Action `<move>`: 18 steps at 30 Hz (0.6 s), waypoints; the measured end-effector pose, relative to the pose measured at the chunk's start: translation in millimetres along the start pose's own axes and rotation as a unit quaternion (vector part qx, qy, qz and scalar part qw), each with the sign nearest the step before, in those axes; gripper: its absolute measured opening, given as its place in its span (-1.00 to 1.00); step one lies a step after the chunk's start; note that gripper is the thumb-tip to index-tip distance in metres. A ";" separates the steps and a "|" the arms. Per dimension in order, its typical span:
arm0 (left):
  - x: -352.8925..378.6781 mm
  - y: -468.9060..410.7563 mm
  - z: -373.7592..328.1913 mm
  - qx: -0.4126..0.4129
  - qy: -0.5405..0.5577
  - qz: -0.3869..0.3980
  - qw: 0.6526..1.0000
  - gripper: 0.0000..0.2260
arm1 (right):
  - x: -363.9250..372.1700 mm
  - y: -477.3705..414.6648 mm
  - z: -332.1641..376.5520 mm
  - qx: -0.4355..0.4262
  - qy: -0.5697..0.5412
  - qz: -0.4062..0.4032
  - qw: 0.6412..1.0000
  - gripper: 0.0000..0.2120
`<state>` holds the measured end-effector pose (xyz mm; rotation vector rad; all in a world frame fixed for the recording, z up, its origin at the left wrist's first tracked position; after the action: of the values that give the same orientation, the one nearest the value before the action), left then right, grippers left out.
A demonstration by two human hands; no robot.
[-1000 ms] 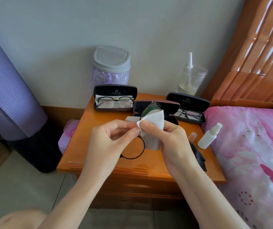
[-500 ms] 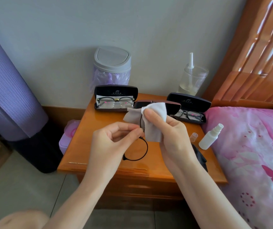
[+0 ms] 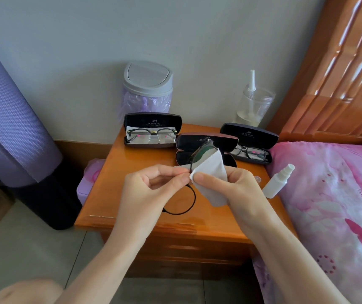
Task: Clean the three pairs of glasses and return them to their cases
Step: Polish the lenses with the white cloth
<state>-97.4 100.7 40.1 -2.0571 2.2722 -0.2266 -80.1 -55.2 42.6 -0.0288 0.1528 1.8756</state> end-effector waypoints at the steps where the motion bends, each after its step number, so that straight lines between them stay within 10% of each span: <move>1: 0.1 -0.1 -0.1 0.001 -0.002 0.001 1.000 -0.91 | -1.2 0.1 1.0 -0.004 0.005 -0.002 1.000 -0.80; 18: -3.6 -3.3 1.6 0.006 -0.051 0.021 0.998 -0.93 | 5.2 -4.9 -9.4 -0.003 -0.068 0.012 0.998 -0.66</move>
<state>-93.6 103.9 38.8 -1.9661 2.2451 -0.1301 -77.6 -50.0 32.4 0.0975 0.0544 1.8952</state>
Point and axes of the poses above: each hand's wrist, its own y-axis away from the middle knuckle, its own x-axis out of the palm, z = x × y, the point moved 3 cm from there along -y, towards the middle knuckle, and after that the axes turned 11 degrees about z, right-handed, at the moved point
